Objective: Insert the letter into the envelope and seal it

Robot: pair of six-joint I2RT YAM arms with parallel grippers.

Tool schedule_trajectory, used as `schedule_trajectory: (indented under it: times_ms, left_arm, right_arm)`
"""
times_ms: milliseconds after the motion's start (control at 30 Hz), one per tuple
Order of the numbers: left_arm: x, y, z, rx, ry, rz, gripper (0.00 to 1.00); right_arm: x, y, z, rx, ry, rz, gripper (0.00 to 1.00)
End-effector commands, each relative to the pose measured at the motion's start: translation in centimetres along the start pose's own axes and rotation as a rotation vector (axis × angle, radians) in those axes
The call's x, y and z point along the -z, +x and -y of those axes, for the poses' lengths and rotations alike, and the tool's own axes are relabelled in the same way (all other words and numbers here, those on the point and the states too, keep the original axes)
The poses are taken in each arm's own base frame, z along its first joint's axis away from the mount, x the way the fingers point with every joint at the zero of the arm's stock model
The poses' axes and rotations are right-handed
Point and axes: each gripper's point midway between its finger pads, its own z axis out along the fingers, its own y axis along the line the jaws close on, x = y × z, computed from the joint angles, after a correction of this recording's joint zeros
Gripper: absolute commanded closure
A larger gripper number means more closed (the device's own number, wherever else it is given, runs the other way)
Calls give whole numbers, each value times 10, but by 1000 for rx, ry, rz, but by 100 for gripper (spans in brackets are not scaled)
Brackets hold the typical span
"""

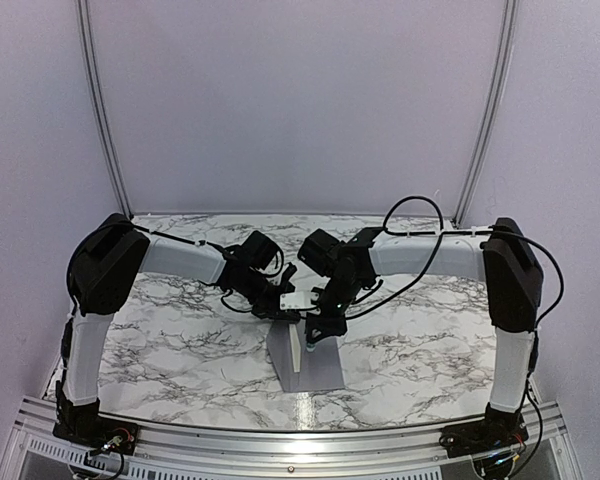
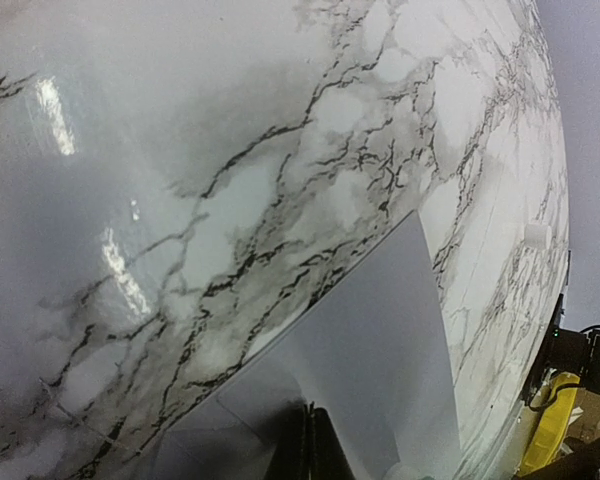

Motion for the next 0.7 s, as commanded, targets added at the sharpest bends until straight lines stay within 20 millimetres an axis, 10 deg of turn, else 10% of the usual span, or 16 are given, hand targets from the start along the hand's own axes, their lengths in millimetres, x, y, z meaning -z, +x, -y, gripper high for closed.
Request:
schedule_trajectory:
  times_ms: [0, 667]
  left_arm:
    - [-14, 19, -27, 40, -67, -64, 100]
    - [-13, 19, -24, 26, -54, -70, 100]
  right_arm:
    - [3, 7, 15, -16, 90, -47, 100]
    - [7, -1, 61, -91, 171, 6, 100]
